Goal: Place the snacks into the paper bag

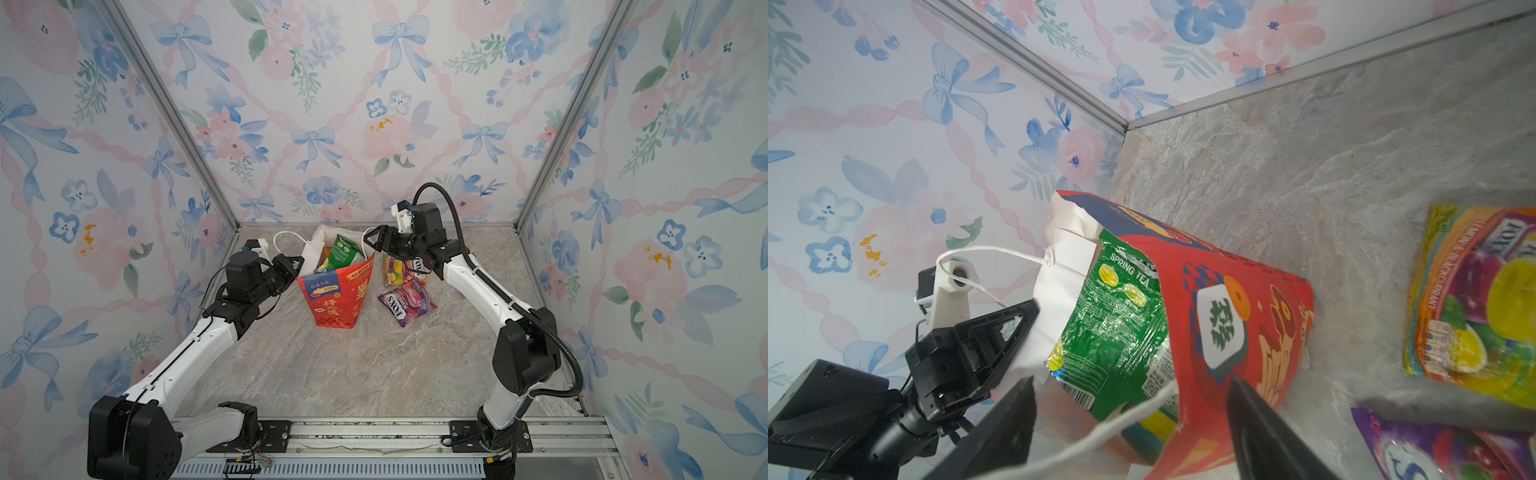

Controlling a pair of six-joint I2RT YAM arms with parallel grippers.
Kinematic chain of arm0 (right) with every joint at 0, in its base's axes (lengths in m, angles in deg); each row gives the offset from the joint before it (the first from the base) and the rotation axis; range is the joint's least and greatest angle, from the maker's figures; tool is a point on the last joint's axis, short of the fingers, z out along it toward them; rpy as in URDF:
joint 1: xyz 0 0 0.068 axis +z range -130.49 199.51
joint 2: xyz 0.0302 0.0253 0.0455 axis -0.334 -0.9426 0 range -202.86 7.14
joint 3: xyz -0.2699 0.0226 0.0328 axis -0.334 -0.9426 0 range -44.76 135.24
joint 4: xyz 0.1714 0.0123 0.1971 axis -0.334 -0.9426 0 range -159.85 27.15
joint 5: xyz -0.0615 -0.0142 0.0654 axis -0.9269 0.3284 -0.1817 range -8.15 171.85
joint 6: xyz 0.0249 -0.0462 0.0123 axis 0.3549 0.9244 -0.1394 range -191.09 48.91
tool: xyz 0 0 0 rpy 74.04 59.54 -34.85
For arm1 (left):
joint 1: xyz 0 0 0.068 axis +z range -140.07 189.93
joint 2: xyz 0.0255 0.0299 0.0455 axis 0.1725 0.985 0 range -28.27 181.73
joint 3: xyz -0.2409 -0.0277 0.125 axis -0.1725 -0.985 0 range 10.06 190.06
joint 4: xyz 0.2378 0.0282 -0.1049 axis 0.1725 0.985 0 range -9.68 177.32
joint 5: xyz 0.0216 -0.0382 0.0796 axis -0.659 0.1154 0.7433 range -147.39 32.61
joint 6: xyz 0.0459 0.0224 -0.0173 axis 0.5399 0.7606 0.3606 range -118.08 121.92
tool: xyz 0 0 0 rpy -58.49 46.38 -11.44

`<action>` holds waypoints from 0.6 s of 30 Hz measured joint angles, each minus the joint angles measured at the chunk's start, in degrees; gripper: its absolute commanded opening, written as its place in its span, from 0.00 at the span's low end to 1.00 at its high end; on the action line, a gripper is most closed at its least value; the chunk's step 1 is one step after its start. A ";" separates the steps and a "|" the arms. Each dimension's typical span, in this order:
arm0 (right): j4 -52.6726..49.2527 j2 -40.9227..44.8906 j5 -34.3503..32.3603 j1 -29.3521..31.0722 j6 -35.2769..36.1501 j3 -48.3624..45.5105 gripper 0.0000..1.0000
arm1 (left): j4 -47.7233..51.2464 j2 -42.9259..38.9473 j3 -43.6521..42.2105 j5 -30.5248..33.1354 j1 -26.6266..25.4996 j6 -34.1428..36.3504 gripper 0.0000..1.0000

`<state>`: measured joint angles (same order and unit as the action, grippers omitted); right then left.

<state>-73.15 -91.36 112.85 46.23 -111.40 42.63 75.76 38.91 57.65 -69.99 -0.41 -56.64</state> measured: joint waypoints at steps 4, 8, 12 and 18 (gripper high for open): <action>3.61 -1.01 0.35 0.90 -1.09 -0.33 0.81 | -0.02 0.00 0.00 -0.09 0.00 0.00 0.10; 7.78 -1.42 0.94 1.60 -2.14 -1.49 0.81 | -0.04 0.00 0.00 -0.09 0.00 0.00 0.10; 11.45 -1.81 1.81 1.62 -3.17 -2.56 0.82 | -0.11 0.28 0.28 -0.33 -0.11 -0.02 0.10; 11.37 -1.92 2.71 1.62 -1.31 -0.90 0.83 | -0.07 1.66 1.88 -0.79 -1.11 -0.02 0.10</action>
<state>-61.79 -93.28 115.56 47.85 -112.71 41.74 75.69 40.57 59.53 -70.78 -1.53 -56.66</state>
